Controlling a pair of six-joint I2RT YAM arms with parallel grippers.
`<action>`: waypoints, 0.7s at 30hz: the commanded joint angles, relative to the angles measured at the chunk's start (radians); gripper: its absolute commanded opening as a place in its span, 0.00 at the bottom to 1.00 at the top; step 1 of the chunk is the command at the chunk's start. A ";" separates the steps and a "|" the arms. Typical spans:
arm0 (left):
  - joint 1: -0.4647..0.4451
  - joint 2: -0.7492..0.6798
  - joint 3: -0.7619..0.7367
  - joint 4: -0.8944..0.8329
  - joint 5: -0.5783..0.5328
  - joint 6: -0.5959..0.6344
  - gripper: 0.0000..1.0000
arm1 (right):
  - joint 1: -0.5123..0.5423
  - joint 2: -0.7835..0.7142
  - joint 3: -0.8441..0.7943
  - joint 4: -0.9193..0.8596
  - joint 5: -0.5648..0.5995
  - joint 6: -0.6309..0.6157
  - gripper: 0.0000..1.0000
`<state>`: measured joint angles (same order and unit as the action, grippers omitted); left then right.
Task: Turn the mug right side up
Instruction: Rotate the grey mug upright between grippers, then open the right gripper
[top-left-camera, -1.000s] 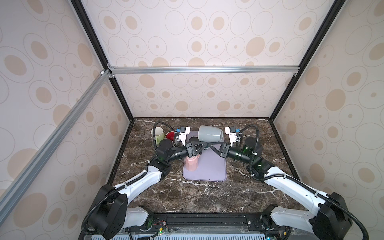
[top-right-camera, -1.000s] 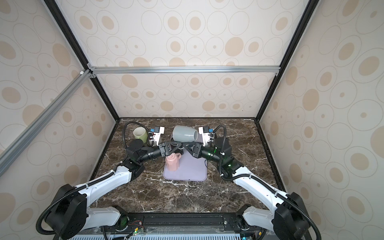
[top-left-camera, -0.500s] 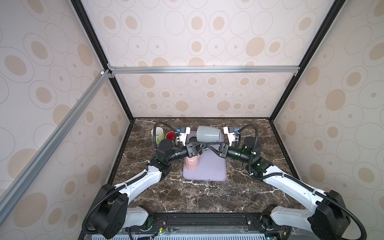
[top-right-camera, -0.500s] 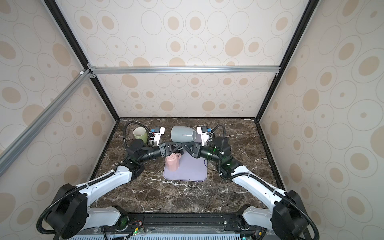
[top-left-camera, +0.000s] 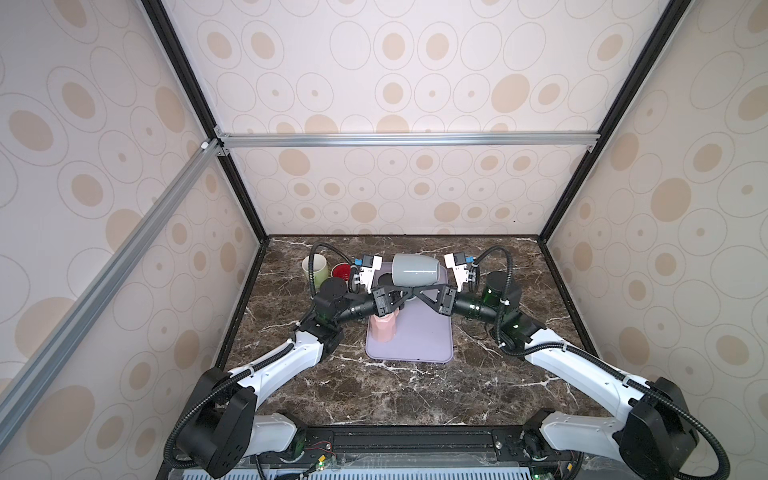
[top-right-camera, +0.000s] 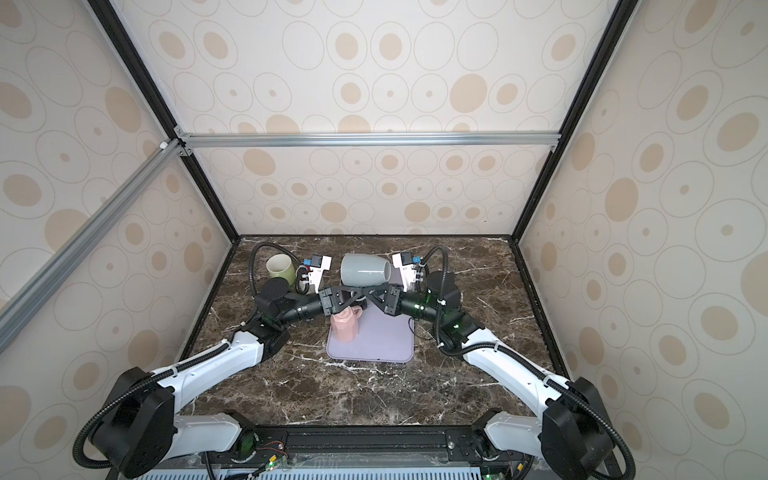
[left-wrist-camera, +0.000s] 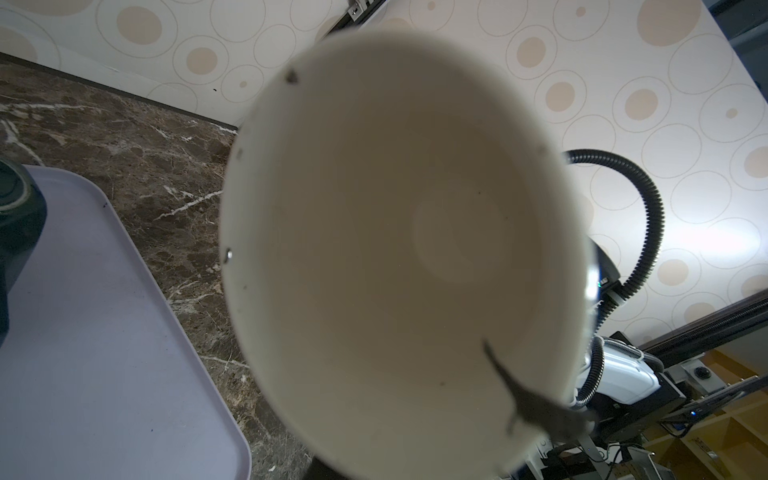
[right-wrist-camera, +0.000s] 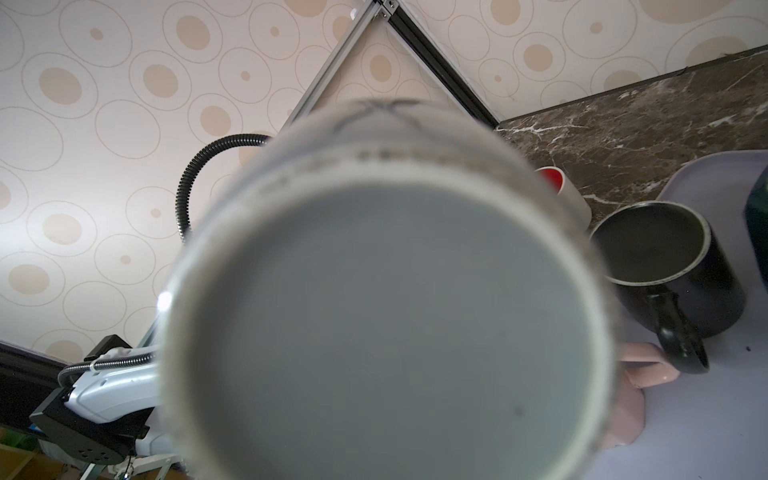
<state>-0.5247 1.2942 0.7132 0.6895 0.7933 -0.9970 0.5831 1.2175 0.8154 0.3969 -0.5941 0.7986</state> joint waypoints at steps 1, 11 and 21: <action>-0.018 -0.044 0.060 0.031 0.012 0.030 0.00 | 0.002 0.015 0.026 -0.030 0.037 -0.053 0.00; -0.017 -0.073 0.017 0.010 -0.045 0.050 0.00 | 0.002 0.034 0.026 -0.023 0.036 -0.050 0.29; -0.018 -0.110 0.054 -0.302 -0.246 0.232 0.00 | 0.002 0.057 0.021 0.009 0.031 -0.032 0.49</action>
<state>-0.5362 1.2236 0.7124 0.4625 0.6380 -0.8658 0.5831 1.2816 0.8219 0.3592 -0.5636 0.7700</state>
